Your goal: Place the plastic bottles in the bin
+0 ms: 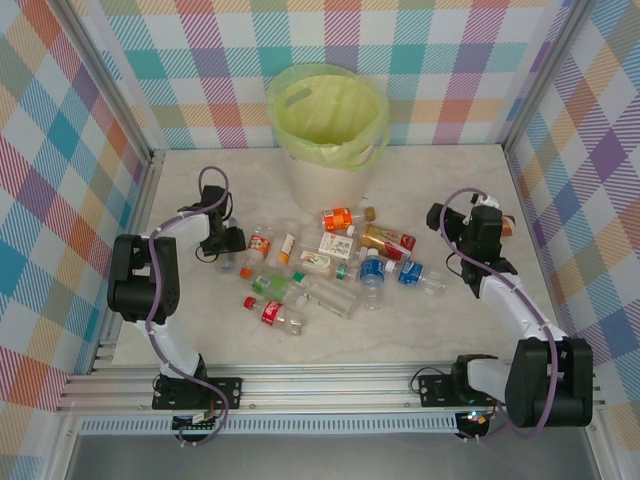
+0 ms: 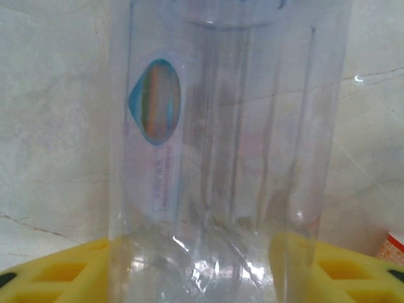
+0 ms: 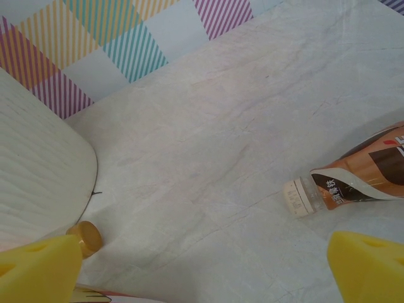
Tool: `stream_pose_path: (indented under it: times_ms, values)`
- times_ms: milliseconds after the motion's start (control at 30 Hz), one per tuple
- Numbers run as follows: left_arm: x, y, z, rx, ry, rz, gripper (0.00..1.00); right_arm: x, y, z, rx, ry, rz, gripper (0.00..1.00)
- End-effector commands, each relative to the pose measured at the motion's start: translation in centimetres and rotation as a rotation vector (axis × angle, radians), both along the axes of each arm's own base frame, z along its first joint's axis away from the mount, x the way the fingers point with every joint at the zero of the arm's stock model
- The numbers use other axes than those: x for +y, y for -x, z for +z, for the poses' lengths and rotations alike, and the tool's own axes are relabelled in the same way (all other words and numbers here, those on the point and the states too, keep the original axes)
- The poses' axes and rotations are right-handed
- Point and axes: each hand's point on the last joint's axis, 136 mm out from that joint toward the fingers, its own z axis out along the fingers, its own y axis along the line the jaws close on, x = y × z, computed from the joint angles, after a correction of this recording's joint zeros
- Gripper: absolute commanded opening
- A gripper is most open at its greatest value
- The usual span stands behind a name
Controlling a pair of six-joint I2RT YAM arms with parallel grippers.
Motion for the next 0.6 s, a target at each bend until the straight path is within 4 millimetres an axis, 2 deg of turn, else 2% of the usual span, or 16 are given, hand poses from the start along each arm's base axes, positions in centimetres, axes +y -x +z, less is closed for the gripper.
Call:
stream_pose_path:
  times_ms: [0, 133, 233, 300, 400, 433, 533, 567]
  values:
    - [0.9, -0.6, 1.5, -0.038, -0.049, 0.012, 0.53, 0.5, 0.0, 1.0, -0.038, 0.017, 0.035, 1.0]
    - [1.4, -1.9, 5.0, -0.148, -0.074, 0.025, 0.47, 1.0, -0.1, 1.4, -0.037, 0.016, 0.068, 1.0]
    - [0.7, -3.3, 9.9, -0.288, -0.031, 0.033, 0.44, 1.0, -0.3, 1.9, -0.035, 0.001, 0.061, 1.0]
    - [-0.6, -4.4, 14.5, -0.417, 0.049, 0.034, 0.42, 1.2, -0.5, 2.3, -0.041, -0.017, 0.062, 1.0]
    - [-3.6, -6.0, 23.7, -0.683, 0.204, -0.007, 0.41, 1.3, -0.8, 2.9, -0.061, -0.046, 0.06, 1.0]
    - [-4.8, -6.5, 27.6, -0.797, 0.266, -0.03, 0.41, 1.4, -0.9, 3.0, -0.069, -0.053, 0.062, 1.0]
    - [-8.3, -6.6, 36.5, -1.049, 0.408, -0.109, 0.42, 1.7, -1.0, 3.7, -0.085, -0.07, 0.075, 1.0]
    - [-9.4, -6.5, 39.0, -1.117, 0.455, -0.134, 0.42, 1.9, -1.0, 3.8, -0.086, -0.074, 0.081, 1.0]
